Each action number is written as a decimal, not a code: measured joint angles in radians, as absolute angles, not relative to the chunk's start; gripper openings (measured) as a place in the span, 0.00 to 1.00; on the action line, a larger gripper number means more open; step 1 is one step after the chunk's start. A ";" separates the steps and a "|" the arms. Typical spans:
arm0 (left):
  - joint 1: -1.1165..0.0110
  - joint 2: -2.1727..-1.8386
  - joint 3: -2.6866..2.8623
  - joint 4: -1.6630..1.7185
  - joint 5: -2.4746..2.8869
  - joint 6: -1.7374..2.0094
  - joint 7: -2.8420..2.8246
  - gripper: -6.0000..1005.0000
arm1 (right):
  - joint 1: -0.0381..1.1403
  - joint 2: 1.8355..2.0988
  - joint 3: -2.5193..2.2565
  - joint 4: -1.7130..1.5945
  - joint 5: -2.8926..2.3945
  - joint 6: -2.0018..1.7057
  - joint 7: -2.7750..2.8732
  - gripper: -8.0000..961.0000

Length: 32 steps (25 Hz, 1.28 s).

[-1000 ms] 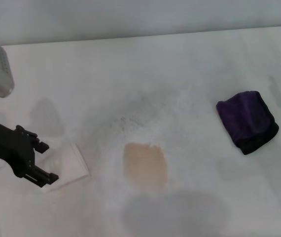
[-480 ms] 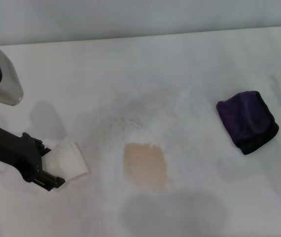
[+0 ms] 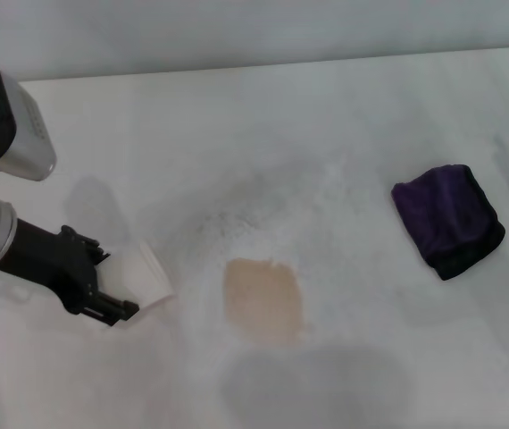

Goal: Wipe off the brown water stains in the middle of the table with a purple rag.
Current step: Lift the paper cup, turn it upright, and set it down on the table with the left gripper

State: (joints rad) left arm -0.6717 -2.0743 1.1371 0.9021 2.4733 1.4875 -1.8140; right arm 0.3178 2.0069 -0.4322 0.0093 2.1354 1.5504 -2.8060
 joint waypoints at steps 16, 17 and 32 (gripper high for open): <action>-0.560 -2.074 1.075 0.859 2.054 1.361 -1.552 0.72 | 0.311 2.006 -0.436 -0.004 2.135 1.561 -2.806 0.78; -0.548 -2.074 1.070 0.844 2.019 1.353 -1.519 0.72 | 0.311 2.006 -0.436 -0.006 2.135 1.560 -2.806 0.78; -0.372 -2.075 1.034 0.560 1.583 1.301 -1.003 0.72 | 0.327 2.007 -0.444 -0.028 2.133 1.544 -2.818 0.78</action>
